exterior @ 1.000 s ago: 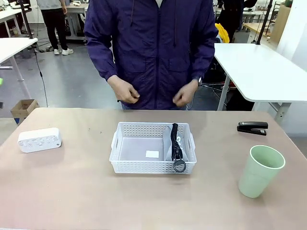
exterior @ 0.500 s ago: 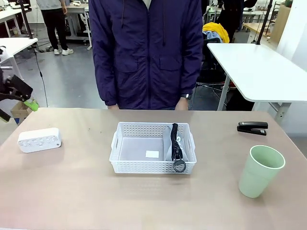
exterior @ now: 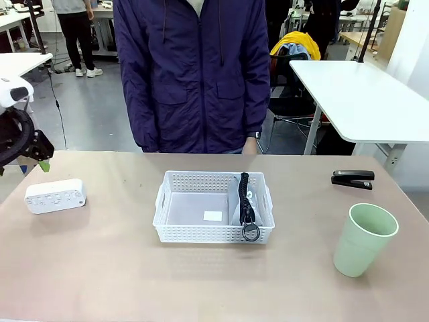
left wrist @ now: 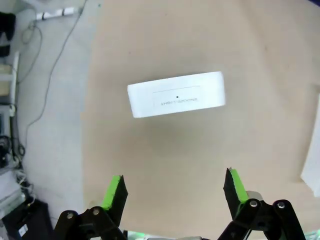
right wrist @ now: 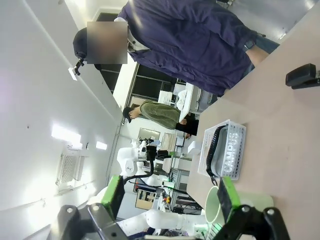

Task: Efficiently arrange items inside the basket to fit them all.
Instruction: Pick up the Digital clock and place it inside the Organizing basket.

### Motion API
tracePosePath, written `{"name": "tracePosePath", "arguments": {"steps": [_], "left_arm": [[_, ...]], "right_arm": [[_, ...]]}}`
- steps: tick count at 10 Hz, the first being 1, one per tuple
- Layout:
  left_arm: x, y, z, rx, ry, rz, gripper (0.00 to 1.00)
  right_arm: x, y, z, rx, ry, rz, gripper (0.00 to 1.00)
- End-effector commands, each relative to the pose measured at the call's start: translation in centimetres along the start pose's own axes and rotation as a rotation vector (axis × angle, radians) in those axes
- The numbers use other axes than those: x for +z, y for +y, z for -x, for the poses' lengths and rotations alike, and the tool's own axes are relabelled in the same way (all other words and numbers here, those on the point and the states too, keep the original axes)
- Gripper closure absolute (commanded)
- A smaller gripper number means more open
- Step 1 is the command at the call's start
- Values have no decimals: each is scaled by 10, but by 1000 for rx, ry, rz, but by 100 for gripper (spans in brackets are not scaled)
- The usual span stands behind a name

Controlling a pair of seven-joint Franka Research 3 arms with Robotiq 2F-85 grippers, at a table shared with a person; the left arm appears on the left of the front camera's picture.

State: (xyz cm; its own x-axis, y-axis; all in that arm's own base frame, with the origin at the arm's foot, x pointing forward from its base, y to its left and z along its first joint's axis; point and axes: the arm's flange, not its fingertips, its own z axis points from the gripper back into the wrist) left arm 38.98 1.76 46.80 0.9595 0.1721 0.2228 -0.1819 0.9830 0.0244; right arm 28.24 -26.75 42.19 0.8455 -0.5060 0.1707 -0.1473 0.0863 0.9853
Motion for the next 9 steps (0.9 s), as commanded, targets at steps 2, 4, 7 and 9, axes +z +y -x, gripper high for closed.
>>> {"name": "tracePosePath", "arguments": {"steps": [2,4,7,9], "left_arm": [[9,-2,-22,51,1,97,0],[-6,1,-9,21,17,16,0],[-5,0,-15,16,20,40,0],[-16,1,-25,-107,119,37,0]], "right_arm": [[-1,1,-1,24,-5,-17,0],[-1,1,-1,24,-5,-17,0],[-1,1,-1,24,-5,-17,0],[-1,1,-1,24,-5,-17,0]]}}
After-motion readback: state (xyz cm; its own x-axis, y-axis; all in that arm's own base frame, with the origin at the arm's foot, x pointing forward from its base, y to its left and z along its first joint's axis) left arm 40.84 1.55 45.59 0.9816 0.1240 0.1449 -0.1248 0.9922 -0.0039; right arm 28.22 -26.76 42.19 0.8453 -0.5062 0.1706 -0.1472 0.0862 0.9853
